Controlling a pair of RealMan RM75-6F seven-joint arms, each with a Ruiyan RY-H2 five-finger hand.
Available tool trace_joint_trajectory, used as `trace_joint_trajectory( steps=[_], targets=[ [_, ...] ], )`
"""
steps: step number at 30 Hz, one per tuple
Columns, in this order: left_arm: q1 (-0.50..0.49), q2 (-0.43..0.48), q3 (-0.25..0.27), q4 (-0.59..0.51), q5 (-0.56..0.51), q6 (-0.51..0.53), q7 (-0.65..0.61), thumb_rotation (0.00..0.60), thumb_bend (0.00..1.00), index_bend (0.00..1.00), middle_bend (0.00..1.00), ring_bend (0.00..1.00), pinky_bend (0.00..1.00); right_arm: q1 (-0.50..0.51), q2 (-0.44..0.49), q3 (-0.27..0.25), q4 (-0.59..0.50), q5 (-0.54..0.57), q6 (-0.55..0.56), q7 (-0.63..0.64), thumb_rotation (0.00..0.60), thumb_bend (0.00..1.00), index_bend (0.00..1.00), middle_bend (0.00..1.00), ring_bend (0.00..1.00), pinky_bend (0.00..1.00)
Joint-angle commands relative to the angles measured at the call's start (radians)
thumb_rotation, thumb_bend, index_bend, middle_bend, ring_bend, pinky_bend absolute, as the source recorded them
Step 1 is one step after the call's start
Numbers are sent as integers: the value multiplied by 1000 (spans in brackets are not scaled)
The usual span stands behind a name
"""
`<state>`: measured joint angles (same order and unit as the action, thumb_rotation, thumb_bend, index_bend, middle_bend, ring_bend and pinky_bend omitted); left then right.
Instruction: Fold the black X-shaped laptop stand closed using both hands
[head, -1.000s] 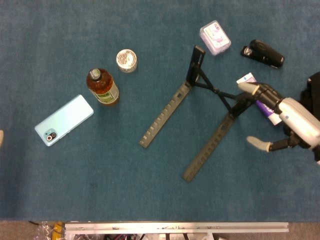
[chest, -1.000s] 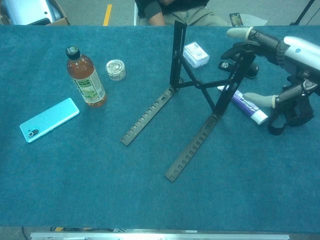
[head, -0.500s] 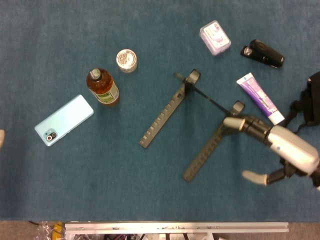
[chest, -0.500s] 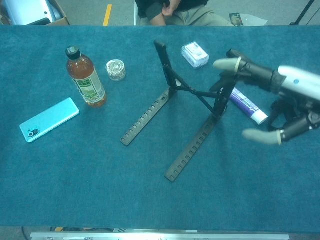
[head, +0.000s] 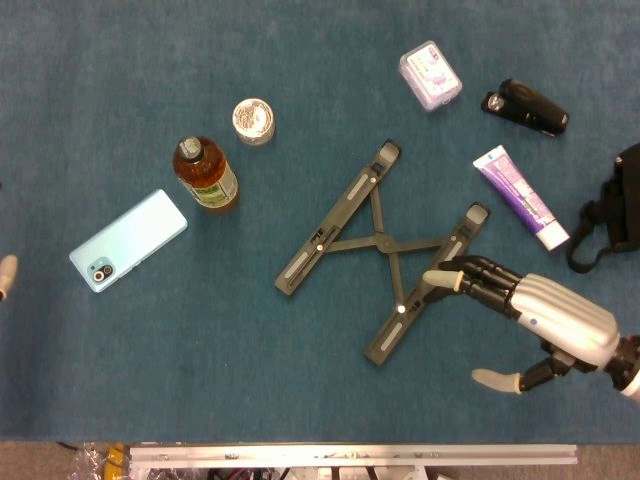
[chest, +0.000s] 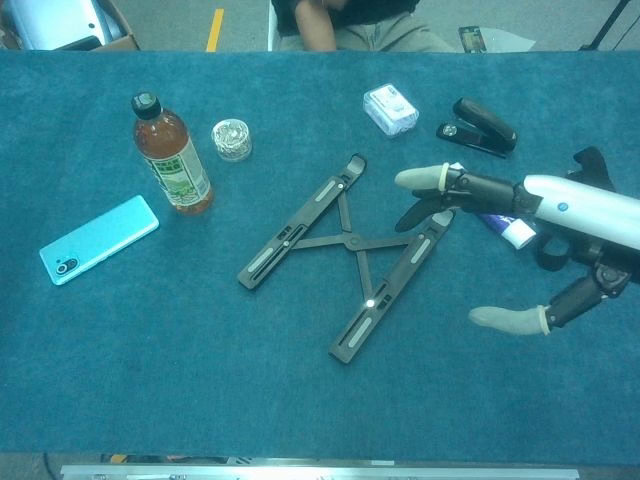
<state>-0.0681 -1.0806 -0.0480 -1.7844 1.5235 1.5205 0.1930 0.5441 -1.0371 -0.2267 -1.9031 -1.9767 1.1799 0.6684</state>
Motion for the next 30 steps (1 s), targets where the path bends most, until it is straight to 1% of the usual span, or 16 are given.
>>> trace_joint_trajectory(
  steps=[1,4,10,13,17,20,26,30],
  targets=[
    [-15,11,4,-11,15,-19,5,600,275,185,170,102,141,-1,2,7,9,11,-13,-75,600,255,38,210,0,25],
    [-23,16,9,-27,24,-32,15,600,276,185,174,117,141,-16,-1,15,19,17,-5,-154,600,254,38,210,0,25],
    [-18,25,21,-58,27,-32,36,600,276,185,207,141,148,-24,-6,7,21,30,-18,-201,600,255,38,210,0,41],
    [-3,32,29,-74,16,-20,42,600,276,185,237,189,182,-18,-3,-3,20,31,-41,-217,600,255,38,210,0,47],
    [16,54,49,-106,-3,-24,21,600,276,185,298,259,269,-19,-12,-4,29,40,-52,-244,600,254,38,210,0,47],
    [10,79,69,-133,-14,-70,-20,600,276,186,329,291,299,-16,-17,-4,35,43,-61,-259,600,254,38,210,0,47],
    [-40,121,91,-185,-19,-192,-92,600,276,186,327,292,326,-10,-15,-5,40,38,-70,-295,600,253,38,210,0,47],
    [-88,146,112,-225,-12,-299,-155,600,276,186,328,293,335,-13,-13,-10,42,37,-73,-326,600,253,38,210,0,47]
  ],
)
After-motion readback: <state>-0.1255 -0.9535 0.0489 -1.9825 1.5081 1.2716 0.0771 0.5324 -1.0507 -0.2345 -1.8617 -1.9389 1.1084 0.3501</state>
